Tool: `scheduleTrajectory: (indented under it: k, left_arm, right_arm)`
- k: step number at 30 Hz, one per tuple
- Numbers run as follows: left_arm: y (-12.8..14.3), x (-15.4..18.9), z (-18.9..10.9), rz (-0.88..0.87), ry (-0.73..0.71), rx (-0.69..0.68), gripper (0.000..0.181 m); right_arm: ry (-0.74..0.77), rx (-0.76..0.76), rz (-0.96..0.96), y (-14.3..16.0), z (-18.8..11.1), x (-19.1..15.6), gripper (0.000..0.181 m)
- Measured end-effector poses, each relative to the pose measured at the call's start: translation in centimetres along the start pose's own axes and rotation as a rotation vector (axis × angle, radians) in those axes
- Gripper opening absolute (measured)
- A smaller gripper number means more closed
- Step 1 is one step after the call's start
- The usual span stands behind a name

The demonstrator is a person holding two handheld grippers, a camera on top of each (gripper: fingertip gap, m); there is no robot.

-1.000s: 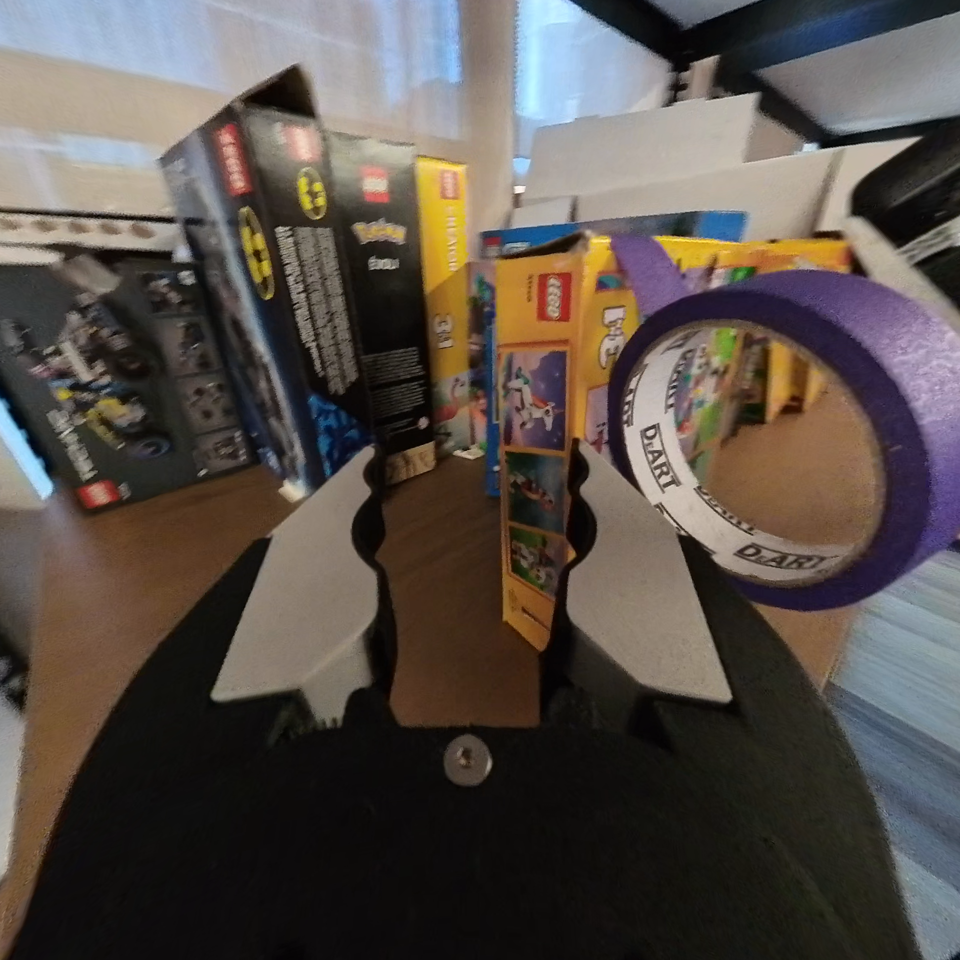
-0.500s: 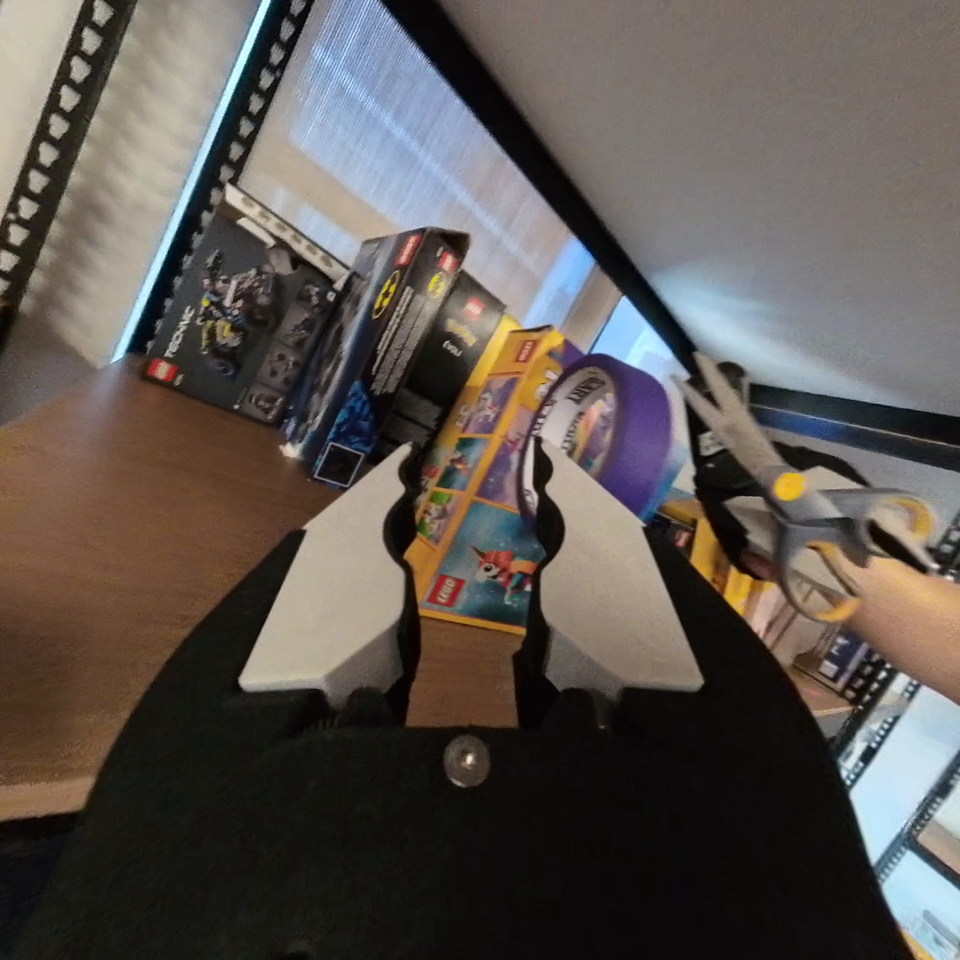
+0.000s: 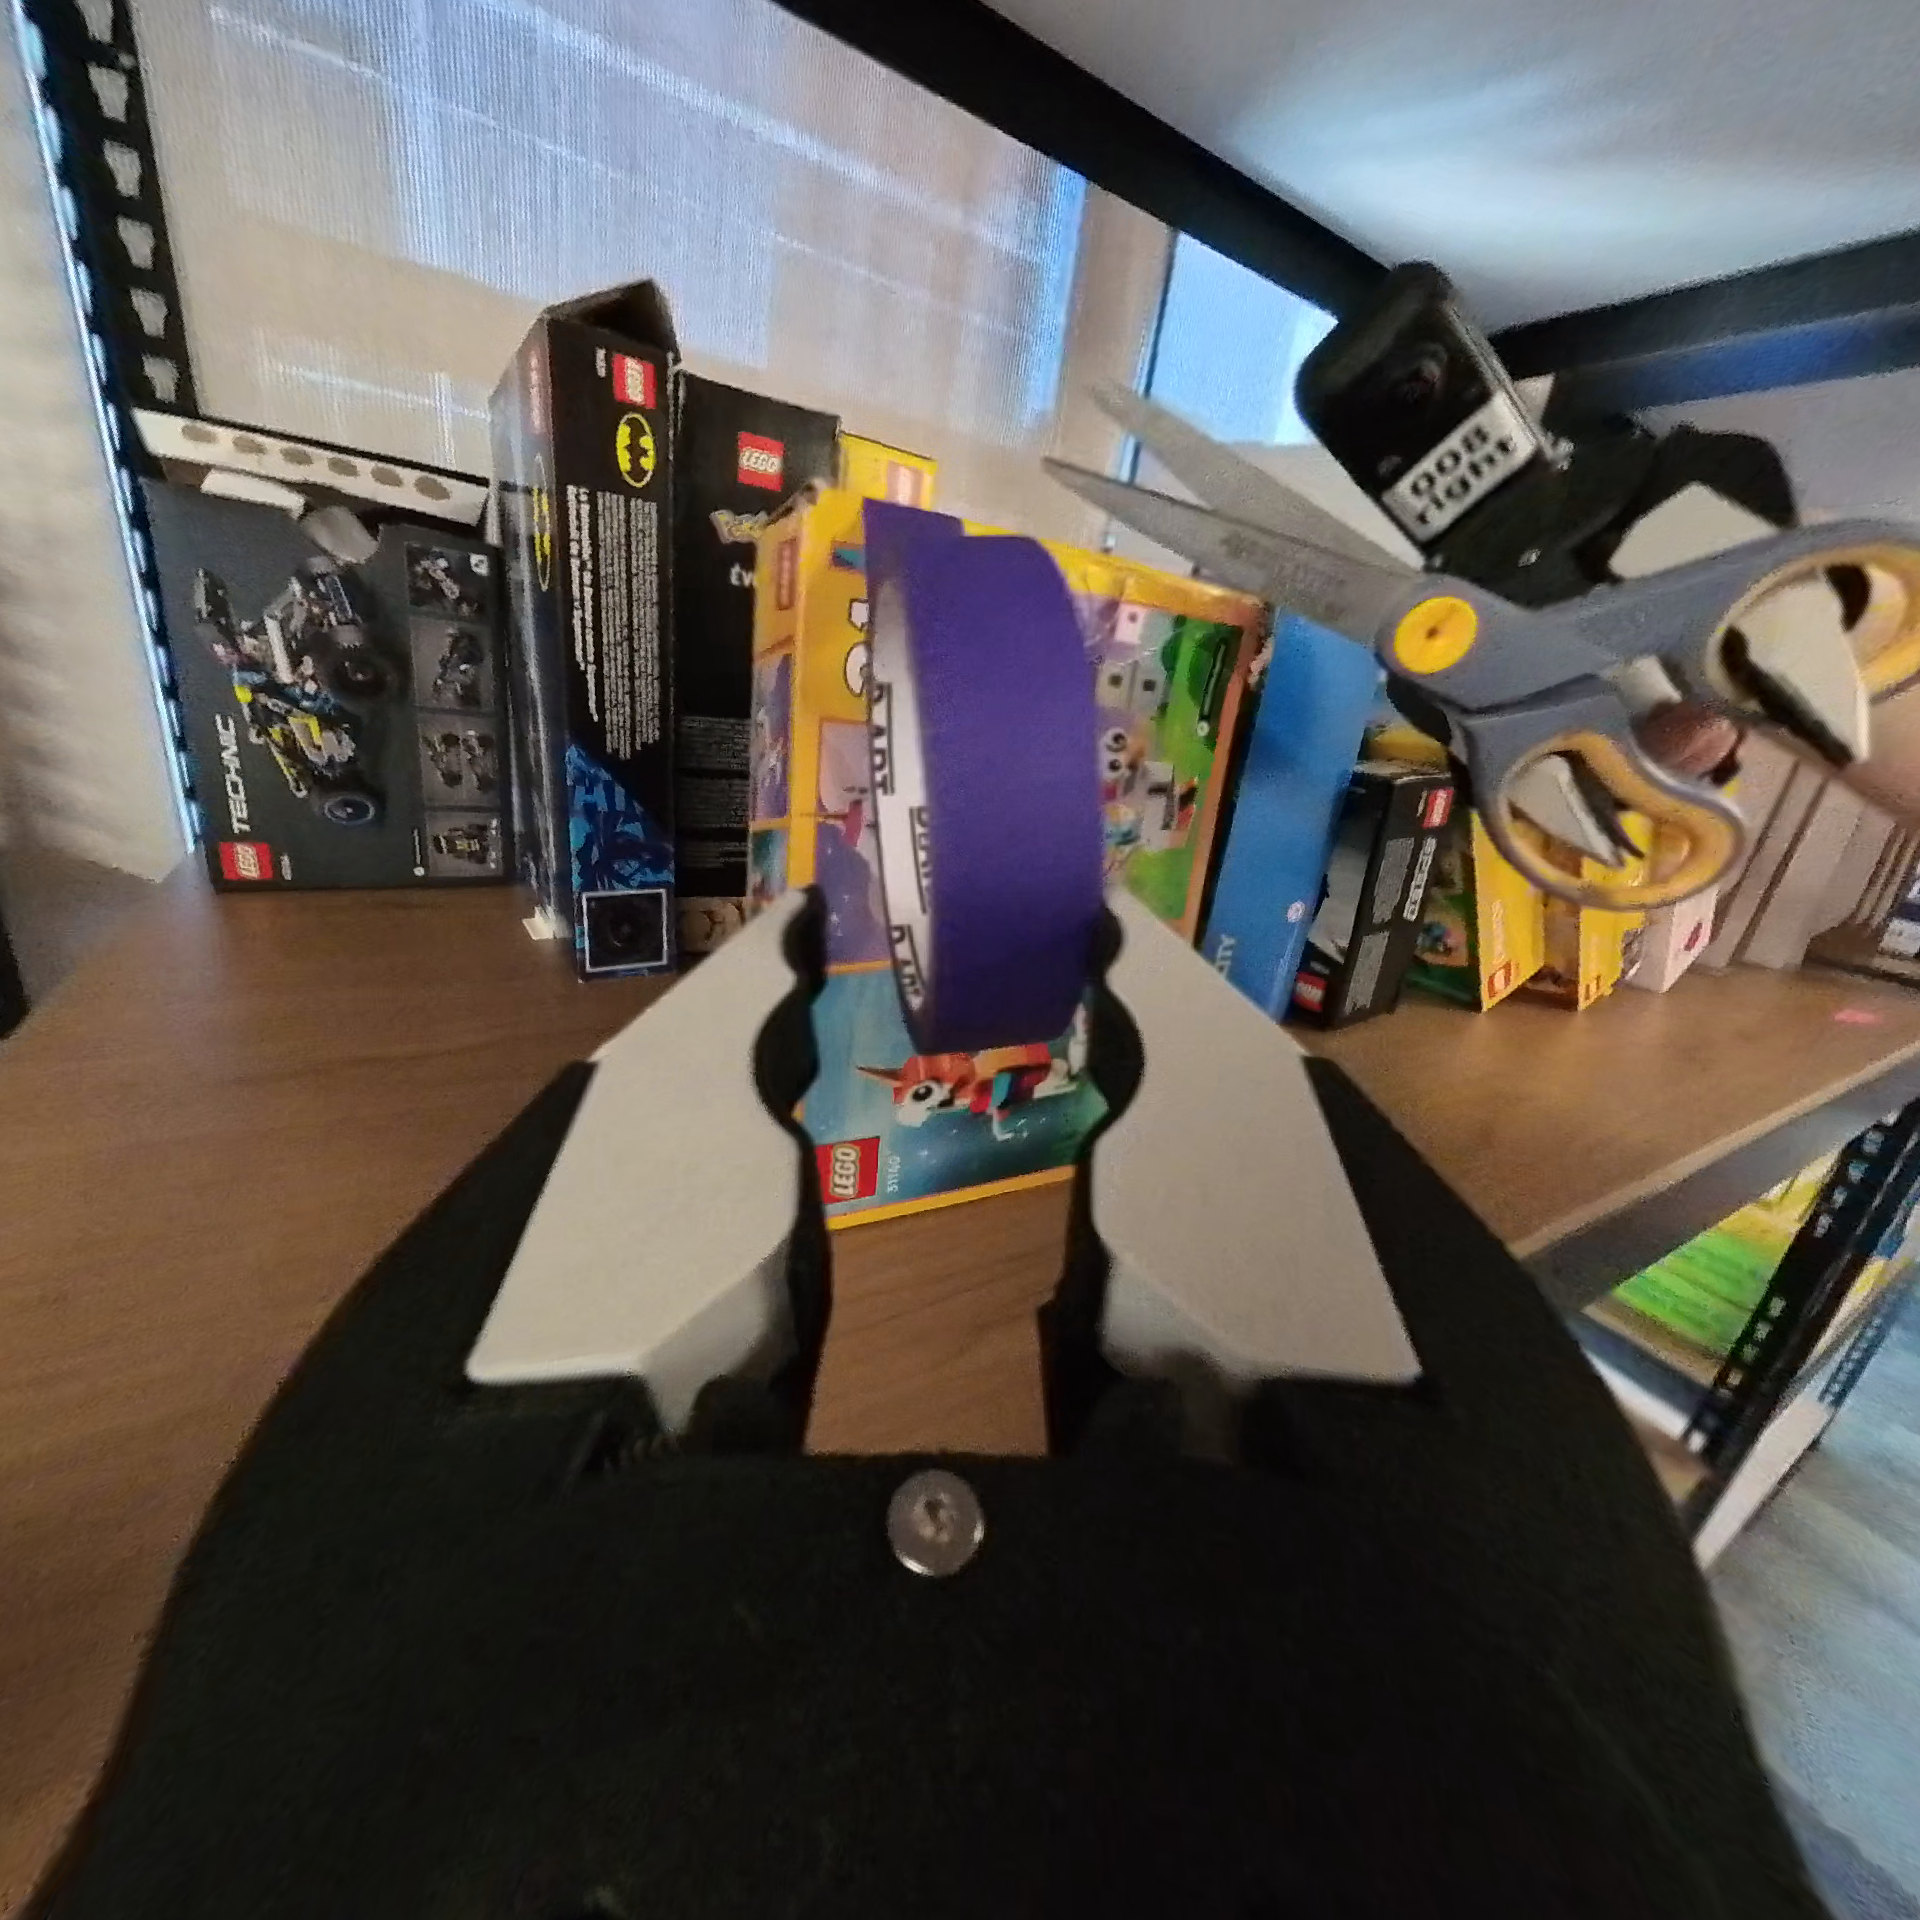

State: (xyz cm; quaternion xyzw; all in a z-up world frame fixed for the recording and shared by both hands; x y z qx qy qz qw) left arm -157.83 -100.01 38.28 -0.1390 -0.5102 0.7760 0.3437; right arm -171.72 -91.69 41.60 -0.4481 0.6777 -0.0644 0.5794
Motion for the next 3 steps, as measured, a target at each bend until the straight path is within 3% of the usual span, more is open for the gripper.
scheduleTrajectory:
  k: [2, 3]
  left_arm:
    - [-0.26, 0.47, 0.26, 0.038, 0.017, -0.019, 0.025]
    - [-0.48, 0.76, 0.32, 0.045, 0.024, -0.025, 0.025]
  right_arm:
    - [0.011, -0.014, 0.028, -0.09, -0.08, 0.0, 0.034]
    - [0.008, -0.02, 0.046, -0.11, -0.1, -0.03, 0.033]
Point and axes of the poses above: each gripper's, where its closed fingertips meet, z out along the fingers, y out of its underside, x = y × z across the jaws, the point moved 1 cm from there along -z, back along the fingers, and after that the axes turned 13 degrees about x, right-handed, at the moved point
